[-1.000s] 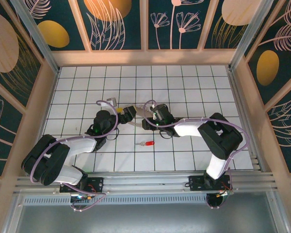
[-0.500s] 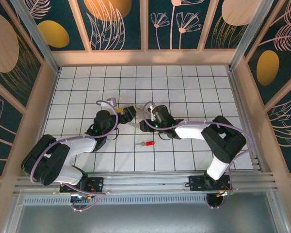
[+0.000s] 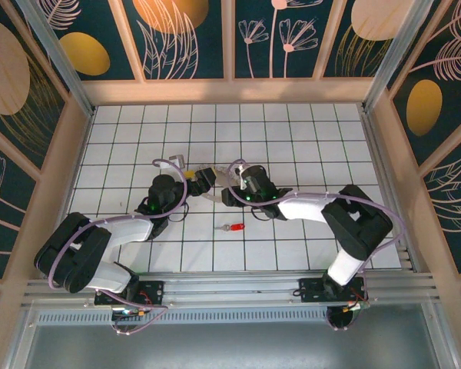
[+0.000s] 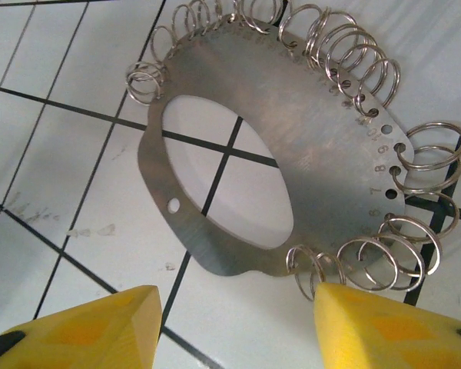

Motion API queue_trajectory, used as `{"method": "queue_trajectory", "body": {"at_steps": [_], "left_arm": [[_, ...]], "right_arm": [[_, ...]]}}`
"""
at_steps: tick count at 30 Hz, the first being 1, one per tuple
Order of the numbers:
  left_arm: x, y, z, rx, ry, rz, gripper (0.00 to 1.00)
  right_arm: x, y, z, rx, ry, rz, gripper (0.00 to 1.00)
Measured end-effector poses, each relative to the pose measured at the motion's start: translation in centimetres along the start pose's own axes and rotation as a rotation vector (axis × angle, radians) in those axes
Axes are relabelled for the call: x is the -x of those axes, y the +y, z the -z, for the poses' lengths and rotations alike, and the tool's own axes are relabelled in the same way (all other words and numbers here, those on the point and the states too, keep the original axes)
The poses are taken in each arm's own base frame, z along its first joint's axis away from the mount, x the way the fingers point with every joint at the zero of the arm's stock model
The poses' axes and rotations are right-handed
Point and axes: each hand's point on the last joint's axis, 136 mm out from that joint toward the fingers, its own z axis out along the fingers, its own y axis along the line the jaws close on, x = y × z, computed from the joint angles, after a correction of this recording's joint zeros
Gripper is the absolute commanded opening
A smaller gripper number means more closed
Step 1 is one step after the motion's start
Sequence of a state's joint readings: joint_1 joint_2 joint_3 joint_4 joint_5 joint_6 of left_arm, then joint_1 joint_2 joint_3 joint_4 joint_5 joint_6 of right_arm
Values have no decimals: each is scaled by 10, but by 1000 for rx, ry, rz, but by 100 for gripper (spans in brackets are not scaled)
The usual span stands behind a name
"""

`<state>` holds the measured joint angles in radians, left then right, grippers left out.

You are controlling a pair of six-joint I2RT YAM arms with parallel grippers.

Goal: Put the keys on the keyring

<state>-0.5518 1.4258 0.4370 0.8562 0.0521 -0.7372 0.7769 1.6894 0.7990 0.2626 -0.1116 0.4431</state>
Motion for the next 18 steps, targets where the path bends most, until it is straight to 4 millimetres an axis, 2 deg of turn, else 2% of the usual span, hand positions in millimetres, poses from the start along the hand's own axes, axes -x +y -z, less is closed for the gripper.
{"method": "queue_trajectory", "body": {"at_steps": [18], "left_arm": [[-1, 1, 0, 2, 1, 0, 99]], "right_arm": [[-1, -6, -19, -24, 23, 13, 55]]}}
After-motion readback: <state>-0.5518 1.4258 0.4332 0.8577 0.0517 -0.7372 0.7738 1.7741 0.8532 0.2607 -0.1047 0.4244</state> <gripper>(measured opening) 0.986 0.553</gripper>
